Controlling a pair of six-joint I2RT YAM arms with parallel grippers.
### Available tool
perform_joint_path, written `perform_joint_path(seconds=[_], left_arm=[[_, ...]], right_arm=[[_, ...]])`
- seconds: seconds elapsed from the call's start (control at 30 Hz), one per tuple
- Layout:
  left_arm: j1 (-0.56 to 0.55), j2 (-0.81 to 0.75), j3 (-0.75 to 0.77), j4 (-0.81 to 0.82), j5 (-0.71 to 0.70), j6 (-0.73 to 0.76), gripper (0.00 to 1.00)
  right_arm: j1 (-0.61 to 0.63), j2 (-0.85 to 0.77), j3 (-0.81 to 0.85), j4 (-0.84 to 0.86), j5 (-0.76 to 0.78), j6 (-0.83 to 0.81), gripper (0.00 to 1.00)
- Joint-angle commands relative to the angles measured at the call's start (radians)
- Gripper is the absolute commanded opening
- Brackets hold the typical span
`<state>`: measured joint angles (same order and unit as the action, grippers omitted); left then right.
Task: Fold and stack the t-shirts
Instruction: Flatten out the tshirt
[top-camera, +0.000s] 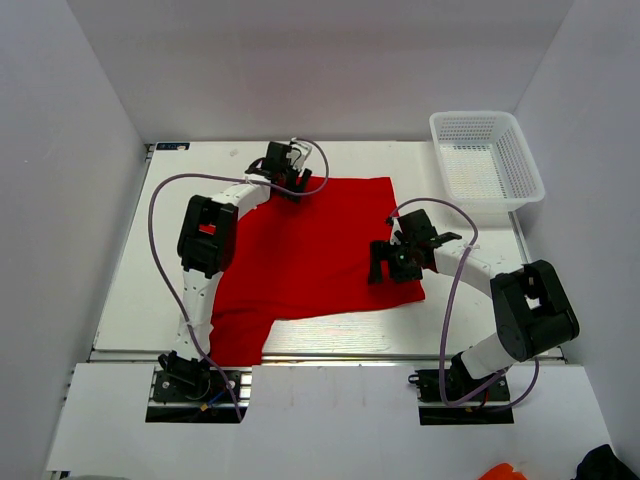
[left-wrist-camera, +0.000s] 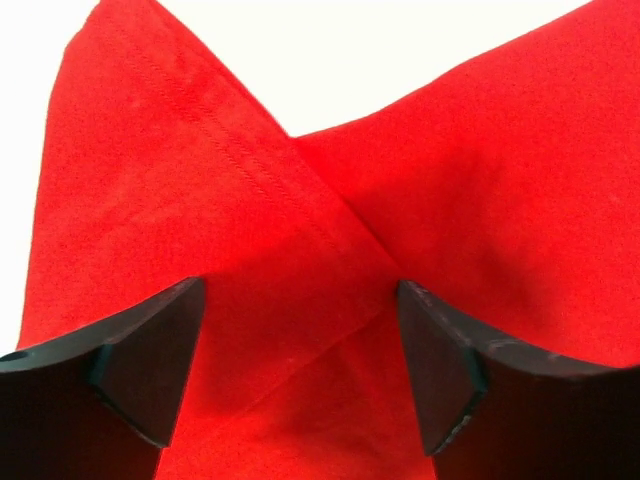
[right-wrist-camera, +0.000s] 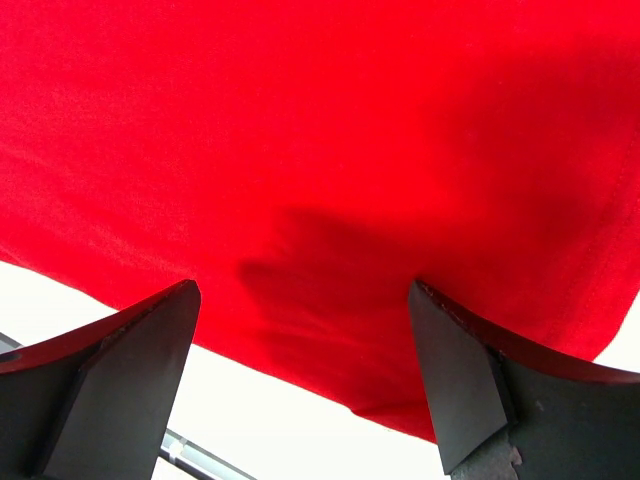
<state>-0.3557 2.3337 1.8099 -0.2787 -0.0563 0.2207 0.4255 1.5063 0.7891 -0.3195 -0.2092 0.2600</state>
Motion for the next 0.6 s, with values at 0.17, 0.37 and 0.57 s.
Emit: perform_joint_path(seconds=[0.17,0.37,0.57], left_arm=[[-0.003,0.006,0.058,0.049,-0.105,-0.003,0.66],[-0.003,0.015,0.085,0.058,-0.140,-0.029,0.09],[0.017,-0.025,0.029,0.111,-0.064,-0.040,0.00]], right_arm=[[-0.007,0.005,0.019,-0.047,0.007,0.013,0.90],[-0.007,0.011,0.018,-0.052,0.007,0.010,0.90],[-0.010,0.003,0.018,-0.059,0.024,0.013,0.90]])
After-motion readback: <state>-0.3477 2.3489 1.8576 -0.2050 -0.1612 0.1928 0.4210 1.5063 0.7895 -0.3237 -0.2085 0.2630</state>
